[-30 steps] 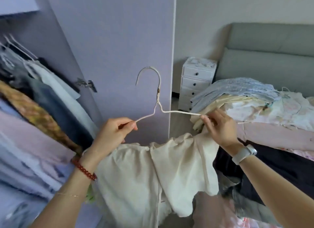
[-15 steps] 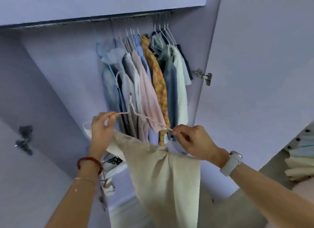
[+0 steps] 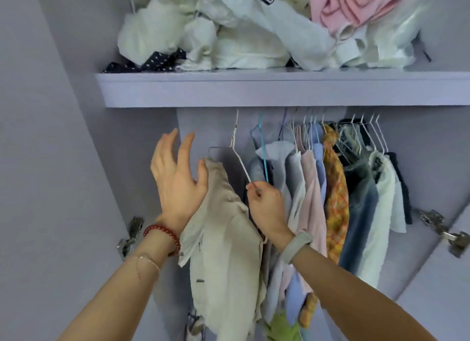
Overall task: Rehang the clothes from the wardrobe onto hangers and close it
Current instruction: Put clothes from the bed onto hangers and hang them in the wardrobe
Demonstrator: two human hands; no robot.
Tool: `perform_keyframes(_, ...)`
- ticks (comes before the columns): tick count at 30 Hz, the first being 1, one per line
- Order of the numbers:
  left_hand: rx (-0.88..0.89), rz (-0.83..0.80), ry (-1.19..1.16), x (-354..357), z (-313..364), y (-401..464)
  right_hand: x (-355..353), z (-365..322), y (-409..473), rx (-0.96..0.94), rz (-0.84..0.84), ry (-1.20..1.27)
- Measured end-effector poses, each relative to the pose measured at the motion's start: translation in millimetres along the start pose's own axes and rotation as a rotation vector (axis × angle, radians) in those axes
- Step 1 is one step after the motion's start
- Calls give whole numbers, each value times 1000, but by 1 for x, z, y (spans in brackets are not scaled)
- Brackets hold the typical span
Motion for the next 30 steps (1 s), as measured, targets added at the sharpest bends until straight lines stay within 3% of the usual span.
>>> perform_keyframes(4, 146, -78, 214, 31, 7, 43, 20, -6, 59, 85, 47, 36)
perform_keyframes(10, 106, -175, 425, 57, -26, 68, 52, 1, 115, 174, 15, 42)
perform_keyframes(19, 111, -157, 417, 56, -29, 68, 85, 23, 111, 335, -69, 20)
perform_keyframes(21, 90, -172, 414, 58, -30, 67, 80, 22, 102, 298, -93, 23)
perform_keyframes(26, -68, -217, 303, 66, -32, 34, 48, 16, 55, -6, -152, -9)
perform_keyframes(30, -104, -348, 277, 84, -30, -34, -7, 28, -2, -240, -19, -234)
Point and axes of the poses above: each hand's wrist, its own y-axis towards the middle knuckle, its own x-axis out of the palm, z = x × y, the point moved 9 cm from there along y, towards the middle knuckle, and after that the axes turned 14 degrees about -y, right-handed, at the moved point
